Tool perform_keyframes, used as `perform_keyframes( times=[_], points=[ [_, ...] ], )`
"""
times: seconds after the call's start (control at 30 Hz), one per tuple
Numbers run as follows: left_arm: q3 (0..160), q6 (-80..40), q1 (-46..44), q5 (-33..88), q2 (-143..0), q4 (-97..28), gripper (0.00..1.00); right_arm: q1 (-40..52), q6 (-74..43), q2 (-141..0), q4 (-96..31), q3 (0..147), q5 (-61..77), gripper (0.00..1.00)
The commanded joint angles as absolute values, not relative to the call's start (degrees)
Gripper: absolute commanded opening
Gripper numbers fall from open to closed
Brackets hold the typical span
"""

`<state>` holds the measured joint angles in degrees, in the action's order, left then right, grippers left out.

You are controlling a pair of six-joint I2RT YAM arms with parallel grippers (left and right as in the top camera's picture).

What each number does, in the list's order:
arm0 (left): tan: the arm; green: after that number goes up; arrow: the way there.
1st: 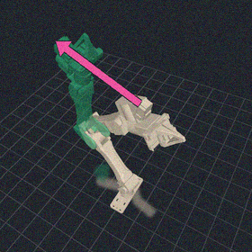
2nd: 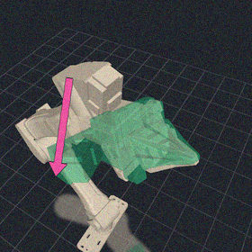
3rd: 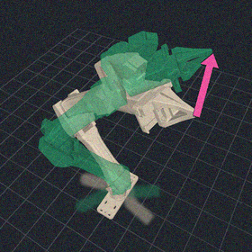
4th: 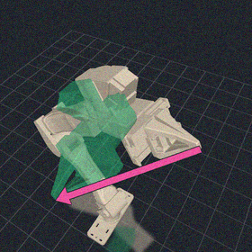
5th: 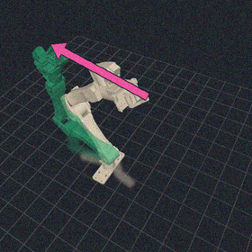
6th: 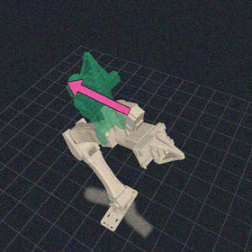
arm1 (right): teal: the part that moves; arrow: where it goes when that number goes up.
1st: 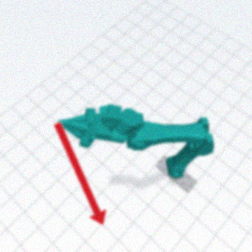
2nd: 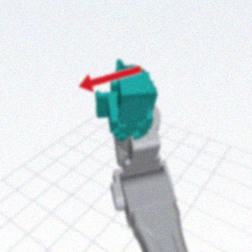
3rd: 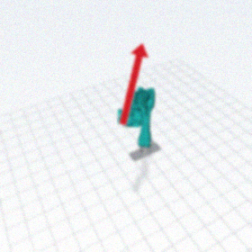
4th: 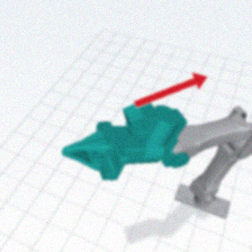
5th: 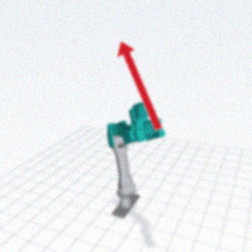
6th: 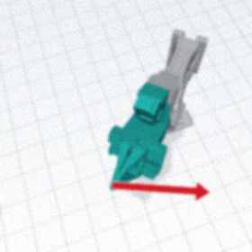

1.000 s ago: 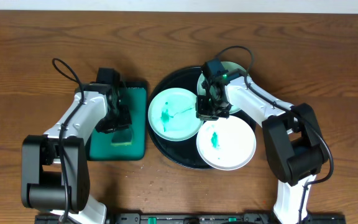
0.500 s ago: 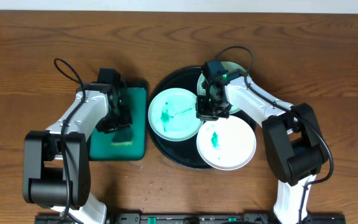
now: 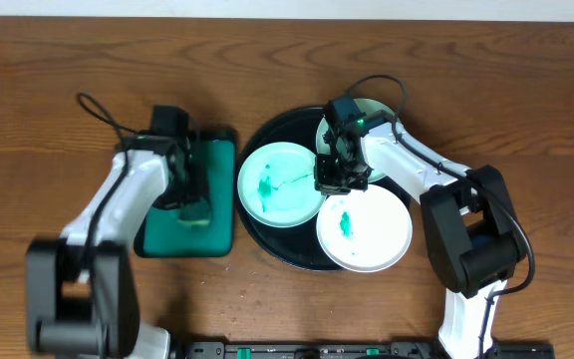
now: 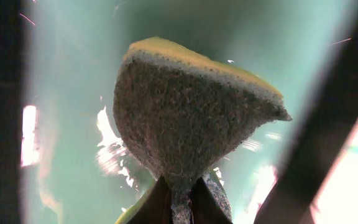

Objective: Clean dirty plates on tray and stack at the side
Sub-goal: 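Lift the sponge with the left gripper out of the tray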

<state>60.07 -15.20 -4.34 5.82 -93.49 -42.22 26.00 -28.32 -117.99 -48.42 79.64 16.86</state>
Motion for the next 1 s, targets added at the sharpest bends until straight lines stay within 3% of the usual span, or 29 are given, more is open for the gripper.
perform_keyframes(
  times=[0.0, 0.47, 0.97],
  points=[
    [60.03, -14.37, -4.21, 5.19, -82.65, -42.15, 0.07, 26.68, -28.23, -119.28, -49.95, 77.45, 15.49, 0.01],
    [60.03, -4.64, -4.23, 5.06, -60.88, -36.32, 0.07, 26.68, -28.21, -119.28, -49.58, 77.45, 15.49, 0.01],
    [60.03, -4.03, -4.21, 5.08, -55.24, -34.15, 0.07, 26.68, -28.23, -119.28, -49.95, 77.45, 15.49, 0.01]
  ],
)
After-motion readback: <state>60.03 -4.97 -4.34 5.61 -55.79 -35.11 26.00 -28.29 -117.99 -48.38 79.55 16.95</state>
